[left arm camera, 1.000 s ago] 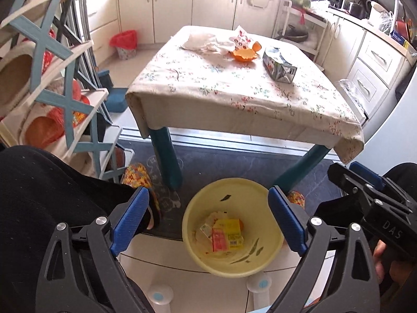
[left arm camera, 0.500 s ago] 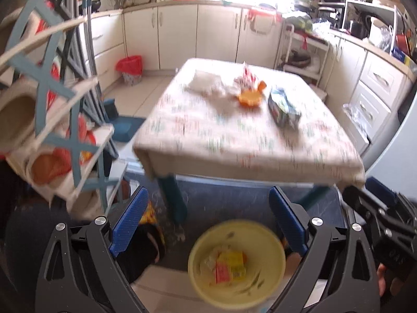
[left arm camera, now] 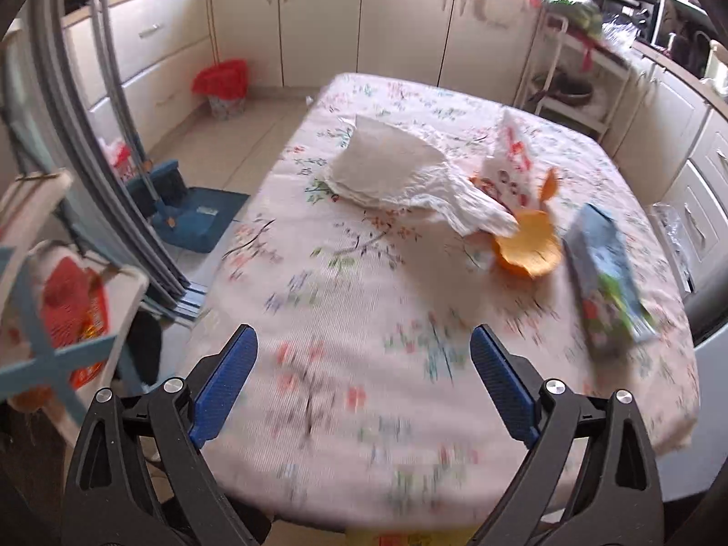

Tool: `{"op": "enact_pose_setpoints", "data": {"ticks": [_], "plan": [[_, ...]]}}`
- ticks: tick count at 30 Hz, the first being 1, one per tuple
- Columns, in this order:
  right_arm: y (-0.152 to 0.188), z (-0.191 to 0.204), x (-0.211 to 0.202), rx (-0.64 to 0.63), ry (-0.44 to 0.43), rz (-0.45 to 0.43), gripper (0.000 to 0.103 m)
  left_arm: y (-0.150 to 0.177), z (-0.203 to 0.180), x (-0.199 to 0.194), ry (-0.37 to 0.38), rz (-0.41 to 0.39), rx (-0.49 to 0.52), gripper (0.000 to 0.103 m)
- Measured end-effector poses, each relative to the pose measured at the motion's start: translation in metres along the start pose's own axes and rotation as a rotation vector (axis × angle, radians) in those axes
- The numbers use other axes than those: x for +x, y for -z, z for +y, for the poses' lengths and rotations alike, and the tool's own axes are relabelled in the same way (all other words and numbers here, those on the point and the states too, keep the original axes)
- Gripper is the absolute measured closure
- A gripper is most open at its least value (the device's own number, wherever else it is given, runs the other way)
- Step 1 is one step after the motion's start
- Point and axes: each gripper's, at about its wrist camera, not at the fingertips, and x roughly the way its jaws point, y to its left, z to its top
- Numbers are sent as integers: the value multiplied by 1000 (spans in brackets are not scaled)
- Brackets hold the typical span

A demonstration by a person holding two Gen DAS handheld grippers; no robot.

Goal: Collect trash
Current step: 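Move both open grippers back to the table toward the tissue and carton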

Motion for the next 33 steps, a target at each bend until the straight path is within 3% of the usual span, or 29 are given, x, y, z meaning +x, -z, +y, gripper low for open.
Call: {"op": "enact_pose_setpoints", "data": {"ticks": [6,9,12,16,33], "plan": [[-22,-17,32,109,-40,27,27,-34,-4,56,5,70,43,11],[-25,-20,38,156,-69,47,27,-47,-16,73,-23,67,127,8],[-27,-19,38,160,-79,41,24,-57,-21,83,0,56,168,8],[-28,-21,46,172,-83,60,24,-65,-22,89,-1,24,164,7],[-17,-28,39,210,-101,88,23,-66,-22,91,0,14,160,7]]}}
